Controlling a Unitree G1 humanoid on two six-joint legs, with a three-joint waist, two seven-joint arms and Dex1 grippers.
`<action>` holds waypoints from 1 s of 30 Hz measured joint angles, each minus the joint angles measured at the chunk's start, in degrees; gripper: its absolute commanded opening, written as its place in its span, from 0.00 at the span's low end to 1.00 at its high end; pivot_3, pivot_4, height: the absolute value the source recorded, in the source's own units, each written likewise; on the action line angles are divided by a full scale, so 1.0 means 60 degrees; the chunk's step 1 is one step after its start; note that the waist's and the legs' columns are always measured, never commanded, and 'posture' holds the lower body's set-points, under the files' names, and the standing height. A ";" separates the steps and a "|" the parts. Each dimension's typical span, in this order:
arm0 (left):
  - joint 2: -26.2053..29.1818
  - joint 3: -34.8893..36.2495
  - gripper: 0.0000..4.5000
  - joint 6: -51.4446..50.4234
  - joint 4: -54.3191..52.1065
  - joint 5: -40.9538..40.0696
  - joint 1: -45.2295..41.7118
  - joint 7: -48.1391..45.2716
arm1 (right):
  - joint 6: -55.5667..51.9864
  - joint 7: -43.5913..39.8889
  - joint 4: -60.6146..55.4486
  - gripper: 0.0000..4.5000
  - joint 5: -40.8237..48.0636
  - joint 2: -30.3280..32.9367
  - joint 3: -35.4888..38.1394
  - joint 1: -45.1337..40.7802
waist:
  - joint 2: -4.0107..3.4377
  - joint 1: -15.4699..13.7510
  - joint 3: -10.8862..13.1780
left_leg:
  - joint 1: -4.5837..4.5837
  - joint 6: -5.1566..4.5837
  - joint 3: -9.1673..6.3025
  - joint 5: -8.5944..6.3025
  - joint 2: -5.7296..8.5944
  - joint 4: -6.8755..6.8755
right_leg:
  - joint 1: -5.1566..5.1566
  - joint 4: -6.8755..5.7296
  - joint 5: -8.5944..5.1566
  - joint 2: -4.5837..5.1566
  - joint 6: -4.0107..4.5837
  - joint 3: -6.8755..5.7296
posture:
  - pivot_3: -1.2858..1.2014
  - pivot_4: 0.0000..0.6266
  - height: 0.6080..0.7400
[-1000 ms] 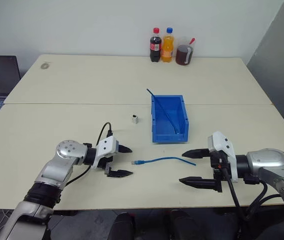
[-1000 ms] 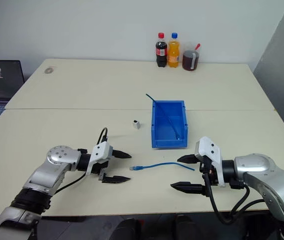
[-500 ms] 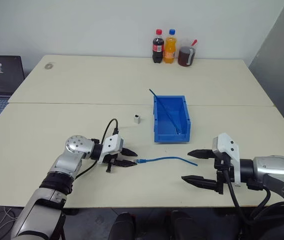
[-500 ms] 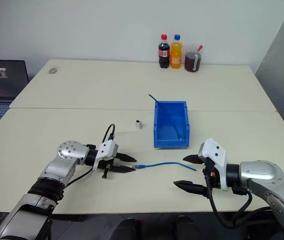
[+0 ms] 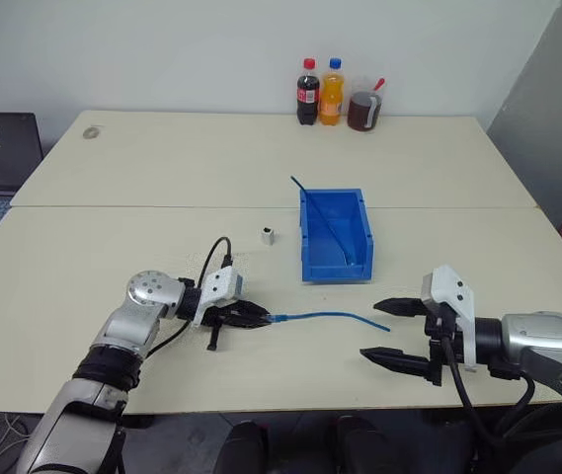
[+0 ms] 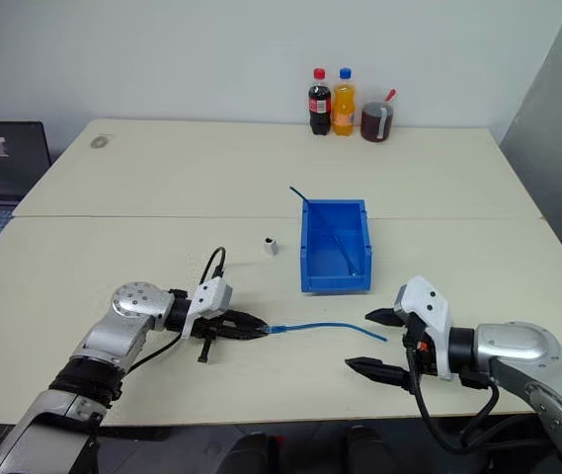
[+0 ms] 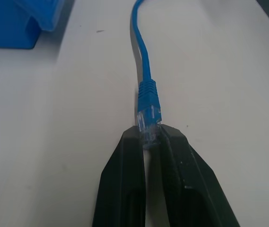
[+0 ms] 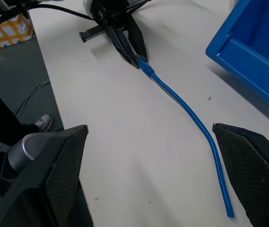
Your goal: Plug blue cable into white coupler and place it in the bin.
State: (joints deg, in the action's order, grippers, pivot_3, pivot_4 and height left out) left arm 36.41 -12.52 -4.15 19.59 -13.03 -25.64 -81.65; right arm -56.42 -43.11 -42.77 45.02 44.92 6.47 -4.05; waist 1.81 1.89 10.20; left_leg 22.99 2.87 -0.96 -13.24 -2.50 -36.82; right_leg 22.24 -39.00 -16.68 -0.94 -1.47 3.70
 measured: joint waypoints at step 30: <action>-0.0513 0.2284 0.04 -0.4776 -0.8283 -0.4057 0.3471 0.4547 | -0.0168 0.6735 0.2282 1.00 0.8156 -0.1847 -0.0980 -0.1415 | 0.0008 -0.0003 0.0018 | 0.0003 0.0000 0.0002 0.0000 -0.0010 0.0008 | 0.0010 0.0008 0.0000 -0.0004 0.0004 0.0043 | 0.52 0.24 1.00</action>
State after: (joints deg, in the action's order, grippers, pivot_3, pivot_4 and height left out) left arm 33.33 1.18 -32.80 -30.10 -37.37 -4.82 -54.37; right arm -57.43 -2.70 -29.08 93.96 33.84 0.59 -12.54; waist 1.86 1.87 10.31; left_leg 23.01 2.87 -0.94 -13.24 -2.56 -36.78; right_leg 22.30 -38.96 -16.68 -0.97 -1.45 3.95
